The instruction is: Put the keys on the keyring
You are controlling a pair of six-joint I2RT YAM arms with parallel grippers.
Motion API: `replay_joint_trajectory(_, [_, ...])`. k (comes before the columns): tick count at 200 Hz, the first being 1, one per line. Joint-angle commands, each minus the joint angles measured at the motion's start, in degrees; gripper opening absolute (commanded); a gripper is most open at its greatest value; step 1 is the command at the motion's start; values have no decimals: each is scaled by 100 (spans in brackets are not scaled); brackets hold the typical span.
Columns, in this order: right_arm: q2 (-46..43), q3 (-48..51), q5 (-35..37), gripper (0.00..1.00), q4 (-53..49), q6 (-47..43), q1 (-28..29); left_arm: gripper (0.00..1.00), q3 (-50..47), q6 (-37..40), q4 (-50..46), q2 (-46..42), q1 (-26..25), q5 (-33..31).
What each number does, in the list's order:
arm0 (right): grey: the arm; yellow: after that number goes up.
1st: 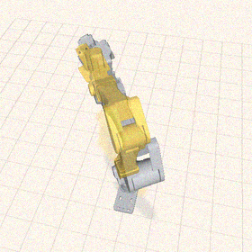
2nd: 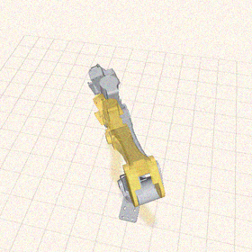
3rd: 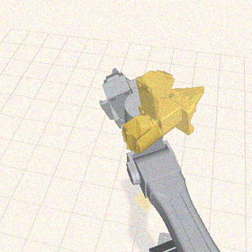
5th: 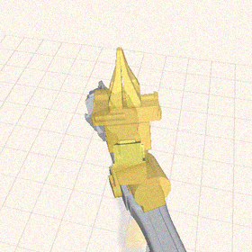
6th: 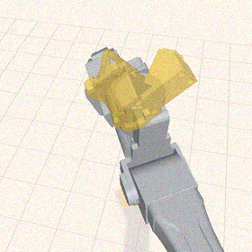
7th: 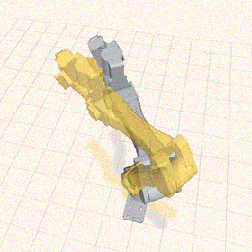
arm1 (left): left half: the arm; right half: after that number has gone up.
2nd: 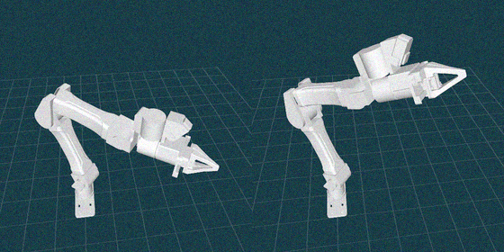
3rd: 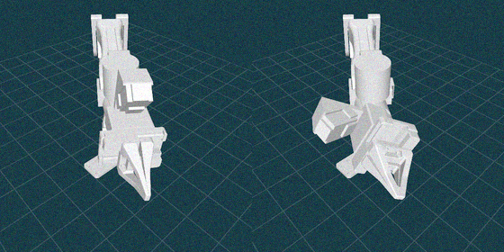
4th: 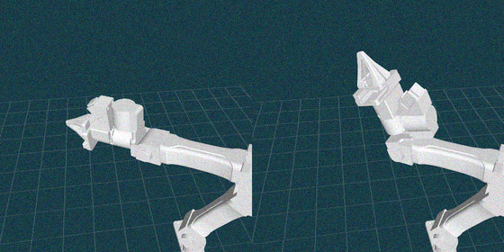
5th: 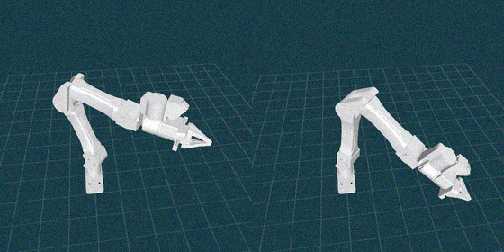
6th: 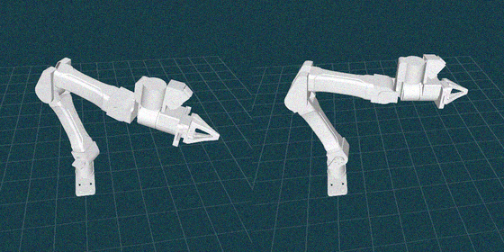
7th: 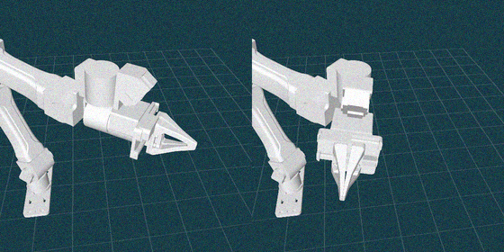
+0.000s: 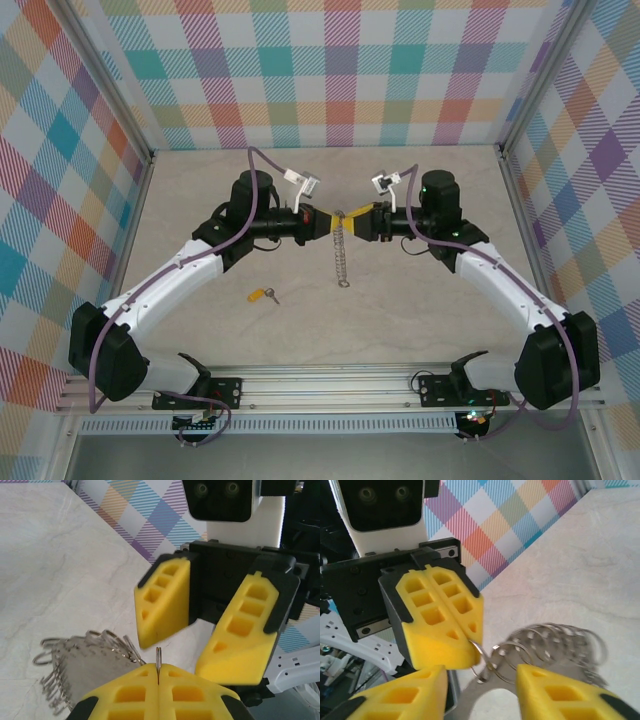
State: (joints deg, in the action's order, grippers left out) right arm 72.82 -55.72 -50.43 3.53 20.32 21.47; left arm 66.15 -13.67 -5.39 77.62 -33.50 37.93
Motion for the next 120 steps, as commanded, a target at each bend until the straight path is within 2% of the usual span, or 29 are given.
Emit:
replay_joint_trajectory(1, [-389, 211, -11, 45, 343, 305, -299, 0, 197, 287, -116, -22, 45, 1])
replay_joint_trajectory(50, [-794, 455, -63, 46, 277, 550, -453, 0, 760, 1147, -1195, 121, 46, 136])
replay_joint_trajectory(120, [-484, 492, -482, 42, 901, 876, -386, 0, 1387, 1761, -2067, 399, 49, 719])
